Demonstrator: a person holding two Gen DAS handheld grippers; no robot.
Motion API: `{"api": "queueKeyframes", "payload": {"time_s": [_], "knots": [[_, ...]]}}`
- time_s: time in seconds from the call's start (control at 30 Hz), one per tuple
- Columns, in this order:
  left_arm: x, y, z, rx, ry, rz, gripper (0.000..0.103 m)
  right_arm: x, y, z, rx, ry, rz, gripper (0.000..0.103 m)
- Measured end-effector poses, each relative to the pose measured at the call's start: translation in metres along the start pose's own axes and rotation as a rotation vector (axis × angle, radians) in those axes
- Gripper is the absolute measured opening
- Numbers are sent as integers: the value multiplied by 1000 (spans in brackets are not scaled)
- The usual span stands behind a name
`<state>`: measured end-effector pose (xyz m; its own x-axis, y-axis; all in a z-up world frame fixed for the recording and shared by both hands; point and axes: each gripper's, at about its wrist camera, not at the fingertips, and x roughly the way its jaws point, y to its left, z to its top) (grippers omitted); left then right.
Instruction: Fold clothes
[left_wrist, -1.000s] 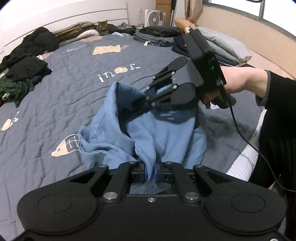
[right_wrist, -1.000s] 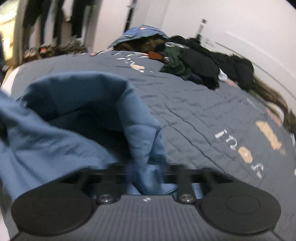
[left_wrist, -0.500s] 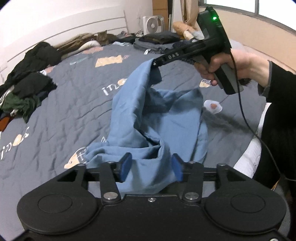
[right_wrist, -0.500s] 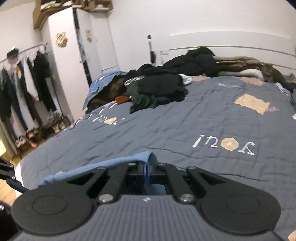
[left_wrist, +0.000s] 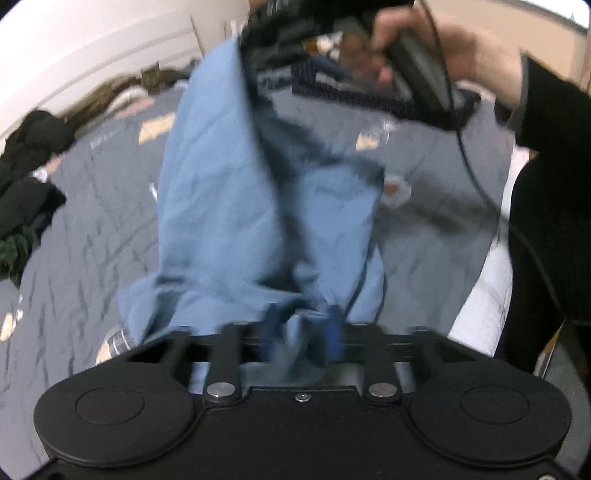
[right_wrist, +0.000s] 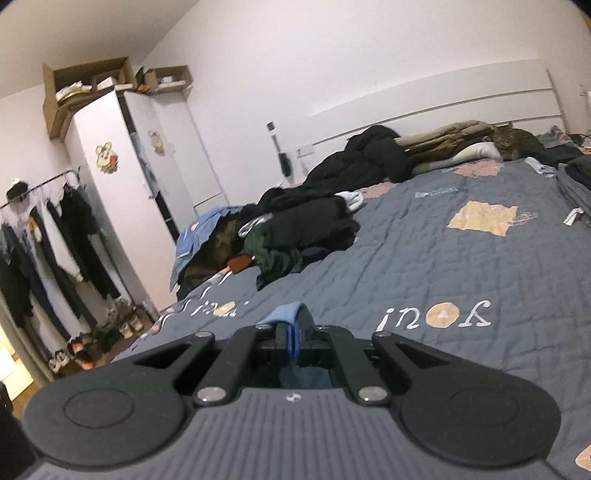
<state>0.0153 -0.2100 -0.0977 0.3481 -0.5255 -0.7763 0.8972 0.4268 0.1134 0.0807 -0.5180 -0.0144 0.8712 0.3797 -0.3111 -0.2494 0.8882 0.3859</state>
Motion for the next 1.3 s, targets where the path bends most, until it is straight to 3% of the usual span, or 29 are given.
{"api": "queueKeyframes", "payload": {"time_s": [0.1,0.2,0.5,0.67,0.8,0.93,1.0,1.13,1.2,1.3], "knots": [[-15,8,-12,4,18,-1,7,-6,-13,3,55,-31,-21,1],[-49,23,-17,-20,-22,30,5,-17,-27,8,109,-77,-50,1],[-187,83,-1,-163,-318,222,4,-83,-47,39,225,-316,-48,1],[-229,89,8,-194,-404,288,4,-116,-45,51,229,-417,-41,1],[-203,79,4,-180,-335,258,4,-115,-48,51,189,-380,-90,1],[-167,64,0,-150,-261,210,7,-77,-52,36,158,-228,-129,1],[-149,56,-1,-135,-224,186,19,-55,-57,24,170,-155,-136,1],[-113,41,-5,-104,-150,138,61,-19,-62,0,157,-36,-179,1],[-96,33,-6,-89,-112,114,66,-10,-66,-7,163,-5,-186,1],[-76,31,8,-76,-117,88,67,-10,-67,-12,162,8,-191,1]]}}
